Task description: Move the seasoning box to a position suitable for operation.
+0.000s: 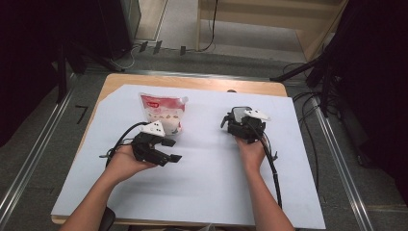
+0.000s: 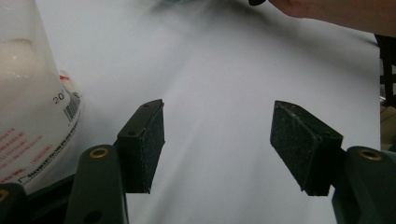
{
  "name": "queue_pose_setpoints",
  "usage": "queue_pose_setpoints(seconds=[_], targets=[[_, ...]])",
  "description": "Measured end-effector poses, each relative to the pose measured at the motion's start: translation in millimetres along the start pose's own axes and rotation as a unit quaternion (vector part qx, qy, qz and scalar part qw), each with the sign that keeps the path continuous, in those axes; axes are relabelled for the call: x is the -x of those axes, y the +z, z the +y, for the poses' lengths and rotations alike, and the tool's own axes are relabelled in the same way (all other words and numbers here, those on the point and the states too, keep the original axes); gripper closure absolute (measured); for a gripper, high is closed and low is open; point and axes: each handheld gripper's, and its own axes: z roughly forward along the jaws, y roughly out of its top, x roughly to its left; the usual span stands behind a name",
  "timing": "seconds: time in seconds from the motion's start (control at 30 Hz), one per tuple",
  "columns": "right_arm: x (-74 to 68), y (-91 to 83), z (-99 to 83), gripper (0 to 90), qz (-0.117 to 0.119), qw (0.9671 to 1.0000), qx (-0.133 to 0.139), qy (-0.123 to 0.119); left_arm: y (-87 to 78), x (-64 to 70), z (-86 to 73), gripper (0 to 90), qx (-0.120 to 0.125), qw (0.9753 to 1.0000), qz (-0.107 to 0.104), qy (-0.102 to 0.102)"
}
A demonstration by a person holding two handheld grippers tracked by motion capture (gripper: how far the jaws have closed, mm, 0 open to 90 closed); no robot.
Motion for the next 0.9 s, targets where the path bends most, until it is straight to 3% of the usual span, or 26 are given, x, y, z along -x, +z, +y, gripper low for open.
queue_pose_setpoints(seconds=[0.17,0.33,0.47,0.67,0.9], targets=[[7.0,-3.9,3.6,15.4,0.015,0.9998,0.004,0.016,0.8,-1.0,-0.2,36.3,0.003,1.0,-0.003,-0.003],[3.1,-11.9,5.8,15.5,0.018,0.9996,0.004,-0.019,1.2,-1.5,-0.2,36.3,0.004,1.0,-0.002,-0.006],[1.4,-21.3,10.8,15.4,0.033,0.9991,0.014,-0.022,2.1,-2.4,0.0,36.3,0.004,1.0,-0.005,-0.008],[-0.8,-46.0,13.5,15.4,0.089,0.9955,0.002,-0.033,4.3,-2.5,1.9,36.2,0.003,0.9999,-0.007,-0.009],[-8.4,-66.1,5.8,15.4,0.117,0.9913,0.014,-0.059,7.7,-2.0,3.7,36.2,-0.002,0.9999,-0.009,-0.009]])
